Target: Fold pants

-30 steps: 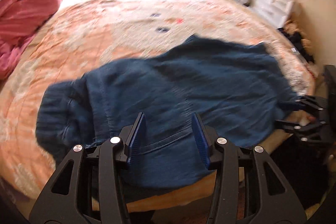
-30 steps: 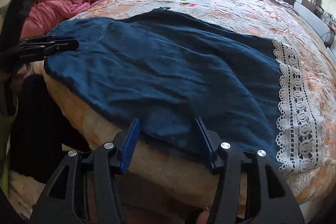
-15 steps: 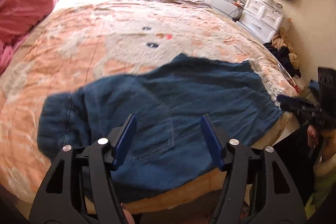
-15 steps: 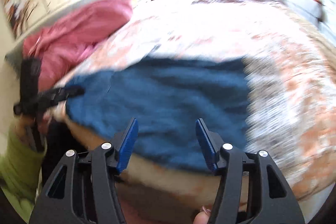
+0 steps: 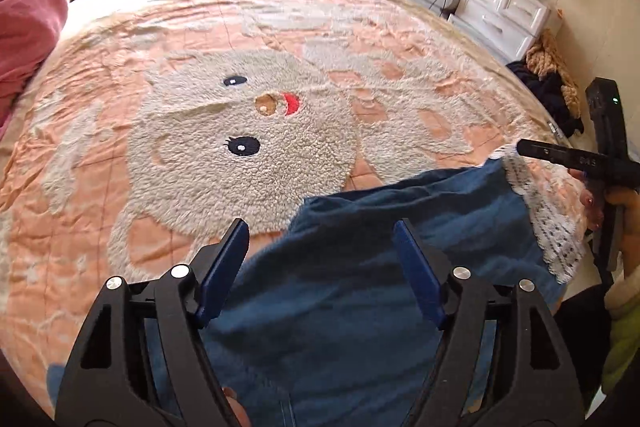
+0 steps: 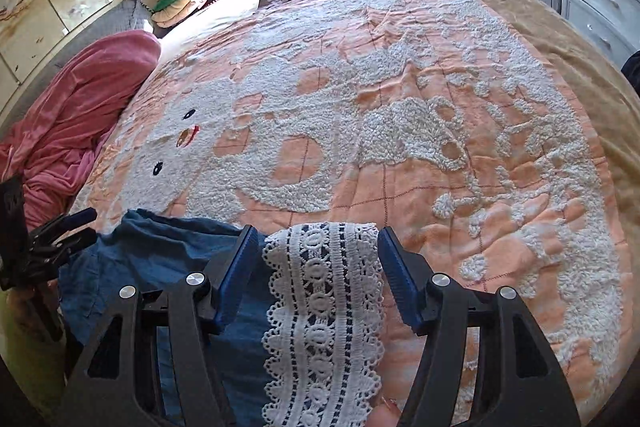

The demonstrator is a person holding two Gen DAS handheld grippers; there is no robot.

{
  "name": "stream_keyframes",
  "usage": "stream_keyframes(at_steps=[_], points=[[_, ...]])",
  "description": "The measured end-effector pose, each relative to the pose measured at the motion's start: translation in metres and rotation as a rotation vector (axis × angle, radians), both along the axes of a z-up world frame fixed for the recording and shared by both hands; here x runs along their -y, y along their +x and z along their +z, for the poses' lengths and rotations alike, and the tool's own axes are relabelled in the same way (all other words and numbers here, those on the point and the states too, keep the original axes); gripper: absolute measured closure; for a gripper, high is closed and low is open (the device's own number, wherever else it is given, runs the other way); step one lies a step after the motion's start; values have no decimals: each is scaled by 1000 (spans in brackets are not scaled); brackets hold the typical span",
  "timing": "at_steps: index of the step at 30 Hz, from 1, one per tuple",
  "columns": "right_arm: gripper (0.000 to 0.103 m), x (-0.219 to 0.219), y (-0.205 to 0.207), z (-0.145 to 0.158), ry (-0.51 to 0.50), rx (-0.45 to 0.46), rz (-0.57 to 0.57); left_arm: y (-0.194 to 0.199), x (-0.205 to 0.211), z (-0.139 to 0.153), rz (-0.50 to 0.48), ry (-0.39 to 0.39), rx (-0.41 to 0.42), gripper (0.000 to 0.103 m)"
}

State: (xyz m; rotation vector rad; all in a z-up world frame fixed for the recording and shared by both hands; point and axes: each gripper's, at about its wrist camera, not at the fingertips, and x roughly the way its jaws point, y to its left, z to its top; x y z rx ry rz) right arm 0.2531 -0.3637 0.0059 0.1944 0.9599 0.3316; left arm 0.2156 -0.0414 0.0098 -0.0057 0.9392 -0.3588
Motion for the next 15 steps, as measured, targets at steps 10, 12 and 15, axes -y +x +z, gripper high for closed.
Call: stream_keyframes(at_steps=[10,12,15], points=[[43,-17,17,-25,-68,-54,84,33,0,-42,-57,-32,-111,46],[44,-22,15,-29,-107,-53,93,37,3,-50,-59,-45,-131,50],[45,-28,10,-29,-149,-32,113,42,8,-53,-65,-63,-132,68]])
